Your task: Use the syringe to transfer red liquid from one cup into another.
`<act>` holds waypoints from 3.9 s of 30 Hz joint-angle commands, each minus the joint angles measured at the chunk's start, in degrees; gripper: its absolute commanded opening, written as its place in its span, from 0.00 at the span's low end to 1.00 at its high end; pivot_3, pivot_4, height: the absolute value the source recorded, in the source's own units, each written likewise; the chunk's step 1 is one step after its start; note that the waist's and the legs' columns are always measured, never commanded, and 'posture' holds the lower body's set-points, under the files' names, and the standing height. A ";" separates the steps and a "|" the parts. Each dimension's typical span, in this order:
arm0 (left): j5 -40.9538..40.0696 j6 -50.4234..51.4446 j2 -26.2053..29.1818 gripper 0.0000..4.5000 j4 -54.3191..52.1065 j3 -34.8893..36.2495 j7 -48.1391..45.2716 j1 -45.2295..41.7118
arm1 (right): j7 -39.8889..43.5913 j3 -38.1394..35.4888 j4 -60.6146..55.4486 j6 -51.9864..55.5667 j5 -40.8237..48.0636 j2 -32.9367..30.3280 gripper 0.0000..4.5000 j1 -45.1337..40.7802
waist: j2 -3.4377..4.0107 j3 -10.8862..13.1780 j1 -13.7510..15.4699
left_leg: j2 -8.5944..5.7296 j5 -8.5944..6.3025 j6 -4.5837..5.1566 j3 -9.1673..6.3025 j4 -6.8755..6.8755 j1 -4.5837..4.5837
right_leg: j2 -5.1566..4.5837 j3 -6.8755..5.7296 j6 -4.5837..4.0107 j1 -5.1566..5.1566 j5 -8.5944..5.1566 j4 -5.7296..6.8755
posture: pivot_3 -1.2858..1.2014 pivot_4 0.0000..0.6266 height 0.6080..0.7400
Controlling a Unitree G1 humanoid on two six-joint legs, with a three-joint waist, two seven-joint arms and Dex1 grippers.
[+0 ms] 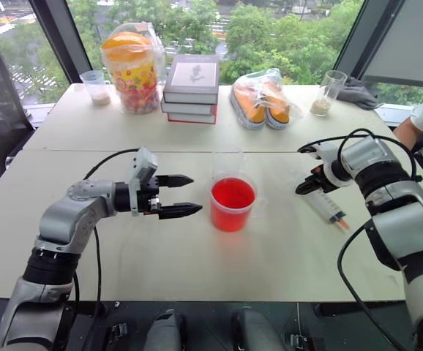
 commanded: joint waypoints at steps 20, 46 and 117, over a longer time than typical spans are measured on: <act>0.54 -1.43 4.24 1.00 9.28 1.57 -3.88 -12.18 | -22.85 -52.44 -78.98 6.27 39.08 17.88 0.31 16.77 | 0.11 0.07 0.44 | 0.01 0.00 -0.01 -0.08 -0.06 -0.10 | 0.01 -0.07 0.01 -0.06 0.00 0.02 | 0.52 0.24 1.00; -6.94 6.33 -3.96 1.00 9.27 0.91 -7.83 -26.58 | -27.20 -30.04 -82.52 -26.52 31.21 24.37 0.31 45.20 | 0.07 0.05 0.38 | 0.01 0.01 -0.02 -0.17 0.01 -0.03 | 0.08 -0.06 0.00 0.07 -0.02 -0.01 | 0.52 0.24 1.00; -7.10 2.22 -14.88 0.00 22.54 5.86 -3.72 -41.01 | -29.31 -25.38 -82.21 -24.13 35.88 21.39 0.31 46.24 | 0.07 0.05 0.36 | -0.01 0.01 -0.02 -0.22 0.00 0.00 | 0.10 -0.06 0.02 0.11 -0.02 -0.05 | 0.52 0.24 1.00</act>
